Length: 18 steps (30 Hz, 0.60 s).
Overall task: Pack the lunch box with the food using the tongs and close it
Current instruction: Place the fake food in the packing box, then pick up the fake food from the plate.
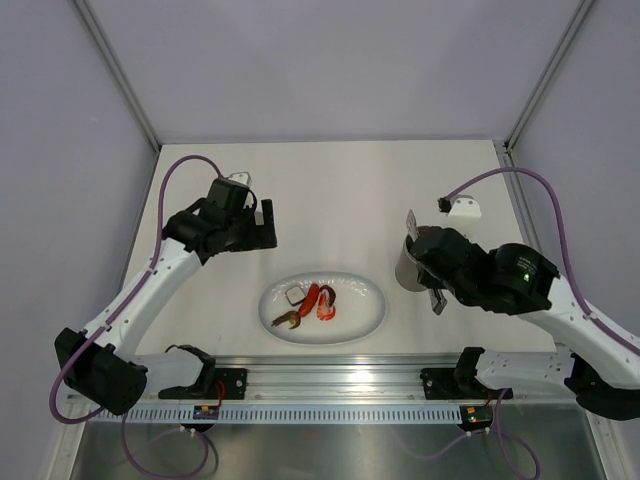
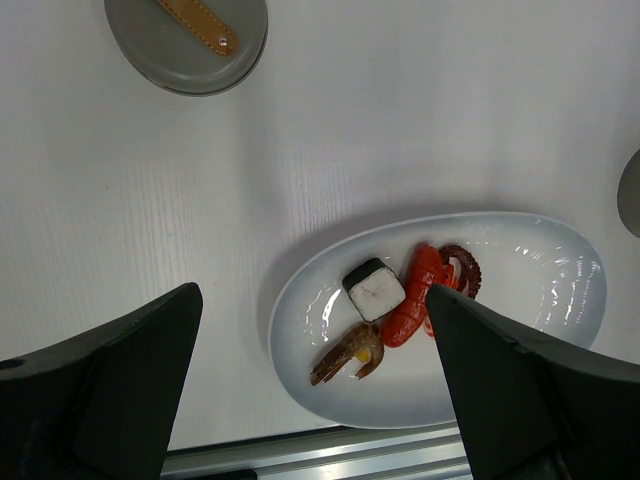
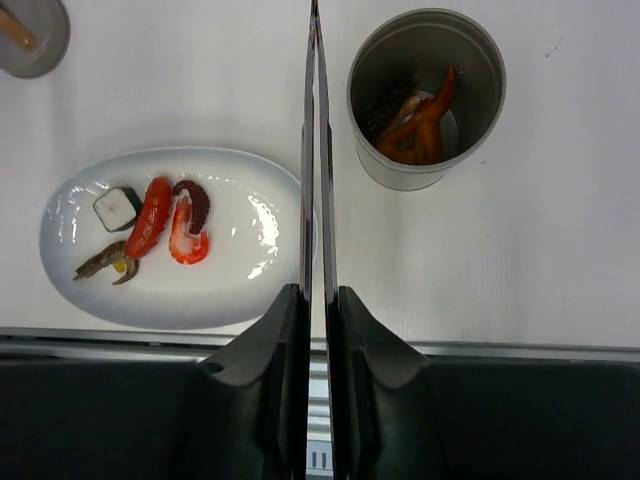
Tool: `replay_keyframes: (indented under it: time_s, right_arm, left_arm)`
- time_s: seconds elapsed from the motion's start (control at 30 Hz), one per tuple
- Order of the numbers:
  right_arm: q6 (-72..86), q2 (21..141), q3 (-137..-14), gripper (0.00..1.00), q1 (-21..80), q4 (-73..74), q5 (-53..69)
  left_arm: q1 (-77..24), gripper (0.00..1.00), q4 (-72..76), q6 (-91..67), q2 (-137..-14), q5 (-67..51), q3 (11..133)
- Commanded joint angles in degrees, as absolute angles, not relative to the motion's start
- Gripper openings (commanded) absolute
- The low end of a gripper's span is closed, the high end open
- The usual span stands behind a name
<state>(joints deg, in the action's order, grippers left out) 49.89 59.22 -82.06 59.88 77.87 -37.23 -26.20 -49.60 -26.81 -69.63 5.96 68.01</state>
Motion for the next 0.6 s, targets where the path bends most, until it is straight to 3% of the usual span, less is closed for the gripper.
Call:
replay_keyframes:
  time_s: [0.0, 0.27, 0.47, 0.57]
  right_arm:
    - [41.41, 63.09, -85.34, 0.19, 59.68, 82.89, -32.53]
    - [37.52, 69.07, -82.10, 0.27, 67.67, 72.69, -25.32]
    - [41.30, 71.89, -76.30, 0.30, 68.91, 64.71, -20.76]
    - [43.76, 73.65, -74.10, 0.36, 68.91, 61.89, -18.03]
  left_arm:
    - [-26.37, 0.99, -47.63, -27.51, -69.70, 5.19, 68.03]
    - [-25.32, 0.99, -47.64, -29.00, -66.89, 9.49, 67.94]
    - [-24.61, 0.99, -47.37, -29.44, -66.09, 10.81, 67.68]
    - [-24.35, 0.99, -47.02, -29.62, -65.74, 10.46, 67.15]
